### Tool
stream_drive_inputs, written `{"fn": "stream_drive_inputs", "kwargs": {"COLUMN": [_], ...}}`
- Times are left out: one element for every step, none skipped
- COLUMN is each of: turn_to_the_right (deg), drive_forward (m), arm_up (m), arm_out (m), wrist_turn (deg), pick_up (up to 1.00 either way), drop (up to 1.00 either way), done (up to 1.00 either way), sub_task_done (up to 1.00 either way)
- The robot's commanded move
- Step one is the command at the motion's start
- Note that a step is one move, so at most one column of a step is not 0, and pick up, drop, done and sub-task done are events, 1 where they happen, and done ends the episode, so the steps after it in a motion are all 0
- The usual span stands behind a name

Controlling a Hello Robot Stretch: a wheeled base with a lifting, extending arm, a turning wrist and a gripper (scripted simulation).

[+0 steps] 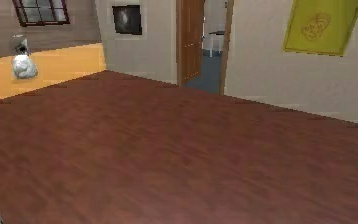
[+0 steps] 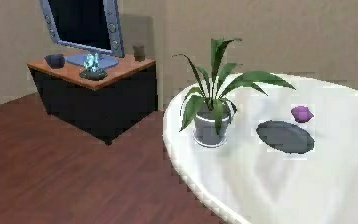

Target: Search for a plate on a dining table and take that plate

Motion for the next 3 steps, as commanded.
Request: {"fn": "stream_drive_inputs", "kwargs": {"turn_to_the_right": [-39.0,0.0,45.0], "drive_forward": [0.00,0.10,0.00], "arm_up": [0.00,0.00,0.00], "arm_out": [0.00,0.00,0.00], "wrist_turn": [0.0,0.0,0.0], "pick_up": [0.00,0.00,0.00], "drop": [0.00,0.00,0.00], "done": [0.00,0.00,0.00], "sub_task_done": [0.00,0.00,0.00]}}
